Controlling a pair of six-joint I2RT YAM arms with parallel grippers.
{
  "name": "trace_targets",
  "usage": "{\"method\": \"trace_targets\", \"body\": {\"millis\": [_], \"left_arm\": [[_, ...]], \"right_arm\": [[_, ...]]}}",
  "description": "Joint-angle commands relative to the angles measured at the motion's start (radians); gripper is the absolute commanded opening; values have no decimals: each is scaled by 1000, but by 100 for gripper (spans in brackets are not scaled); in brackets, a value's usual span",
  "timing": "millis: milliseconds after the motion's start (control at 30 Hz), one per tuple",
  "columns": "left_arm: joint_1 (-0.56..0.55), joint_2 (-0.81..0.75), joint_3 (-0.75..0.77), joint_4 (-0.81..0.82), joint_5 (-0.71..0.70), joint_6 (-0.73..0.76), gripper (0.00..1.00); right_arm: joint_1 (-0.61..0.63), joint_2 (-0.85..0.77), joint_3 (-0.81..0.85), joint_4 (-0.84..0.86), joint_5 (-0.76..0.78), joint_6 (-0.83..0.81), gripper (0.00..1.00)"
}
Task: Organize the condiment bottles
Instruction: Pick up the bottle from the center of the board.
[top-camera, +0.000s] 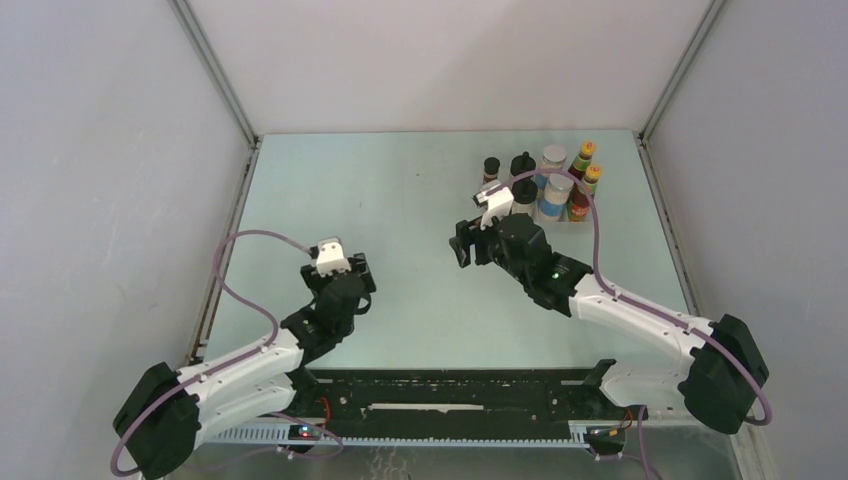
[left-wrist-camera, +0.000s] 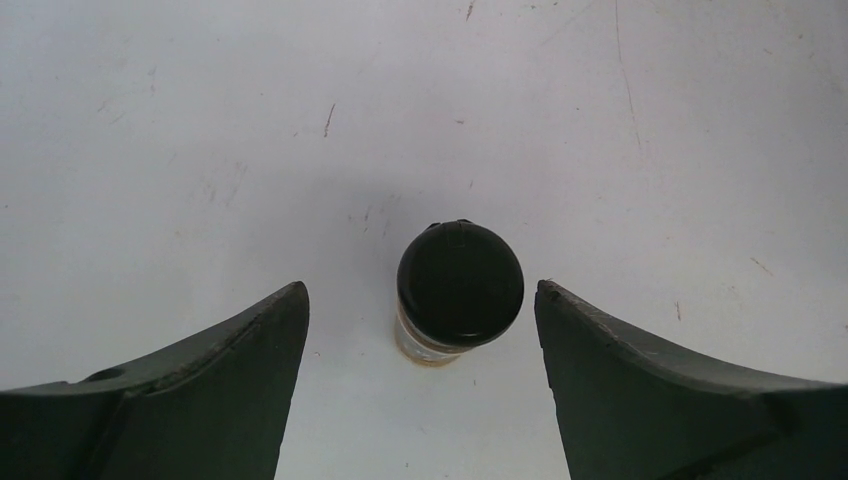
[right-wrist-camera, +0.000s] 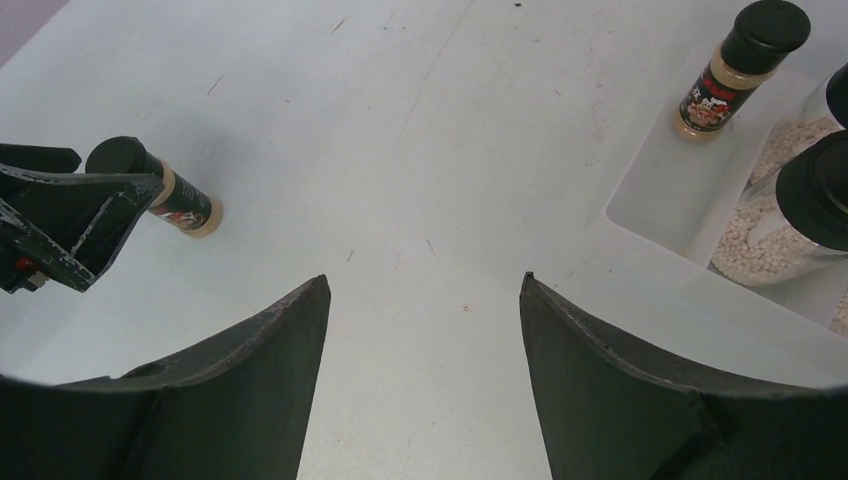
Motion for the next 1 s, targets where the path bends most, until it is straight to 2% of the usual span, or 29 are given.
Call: {"method": "trace_targets", "body": {"millis": [0, 300, 967], "left_arm": [[-30, 13, 20, 48, -63, 44, 88], [-61, 23, 39, 42, -83, 60, 87], [-74, 77, 29, 123, -118, 93, 77]], "right_arm": [[7, 12, 17, 40, 12, -1, 78], [6, 26, 20, 38, 13, 0, 78], [5, 36, 19, 22, 14, 6, 78]]}}
